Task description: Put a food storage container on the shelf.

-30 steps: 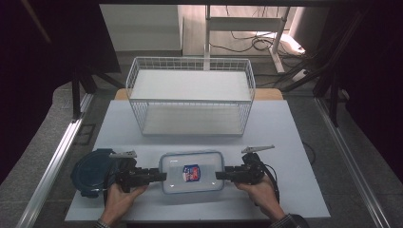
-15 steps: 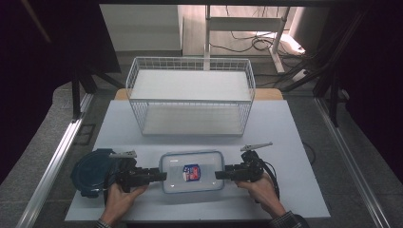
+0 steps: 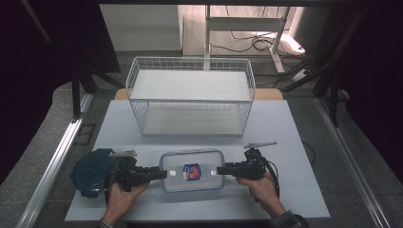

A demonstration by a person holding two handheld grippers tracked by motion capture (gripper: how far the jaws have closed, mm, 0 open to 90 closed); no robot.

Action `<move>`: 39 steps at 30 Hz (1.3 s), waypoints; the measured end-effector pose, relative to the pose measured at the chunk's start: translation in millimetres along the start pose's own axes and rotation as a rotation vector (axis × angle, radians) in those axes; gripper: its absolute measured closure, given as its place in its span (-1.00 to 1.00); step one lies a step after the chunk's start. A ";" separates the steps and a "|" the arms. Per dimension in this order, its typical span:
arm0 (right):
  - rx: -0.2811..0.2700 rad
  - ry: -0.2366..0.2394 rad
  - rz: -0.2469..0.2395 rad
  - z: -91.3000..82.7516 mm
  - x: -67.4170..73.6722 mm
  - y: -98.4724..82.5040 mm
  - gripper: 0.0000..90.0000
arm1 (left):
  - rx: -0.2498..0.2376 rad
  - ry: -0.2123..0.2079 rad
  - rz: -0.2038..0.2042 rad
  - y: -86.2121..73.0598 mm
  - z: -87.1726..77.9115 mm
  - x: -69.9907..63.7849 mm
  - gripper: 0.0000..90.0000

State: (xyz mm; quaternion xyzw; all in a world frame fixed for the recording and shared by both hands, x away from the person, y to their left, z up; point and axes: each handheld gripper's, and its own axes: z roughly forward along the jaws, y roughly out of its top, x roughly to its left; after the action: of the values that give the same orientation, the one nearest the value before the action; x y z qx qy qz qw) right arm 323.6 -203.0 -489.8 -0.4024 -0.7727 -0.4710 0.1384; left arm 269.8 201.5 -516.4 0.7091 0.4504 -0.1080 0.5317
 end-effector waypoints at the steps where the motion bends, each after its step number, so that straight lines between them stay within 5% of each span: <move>1: -0.009 -0.019 -0.018 -1.7 4.0 1.2 0.21 | -0.005 -0.007 -0.008 0.4 0.5 0.8 0.20; 7: -0.044 -0.040 -0.023 -7.0 9.1 5.0 0.21 | -0.046 -0.022 -0.026 9.8 -0.2 0.9 0.20; 17: -0.078 -0.055 -0.057 -19.8 20.4 30.7 0.21 | -0.092 -0.017 0.015 47.3 -10.6 -11.8 0.20; 24: -0.125 -0.065 -0.114 -38.9 36.3 71.9 0.21 | -0.114 0.003 0.087 96.4 -26.2 -31.2 0.19; 39: -0.197 -0.074 -0.181 -62.6 64.7 152.0 0.20 | -0.185 0.019 0.153 177.0 -56.1 -53.3 0.18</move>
State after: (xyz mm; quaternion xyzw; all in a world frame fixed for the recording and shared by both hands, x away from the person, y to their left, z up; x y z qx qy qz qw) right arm 386.5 -188.4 -325.3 -0.3598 -0.7605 -0.5399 0.0269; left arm 354.4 216.2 -343.3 0.6903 0.4081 -0.0185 0.5972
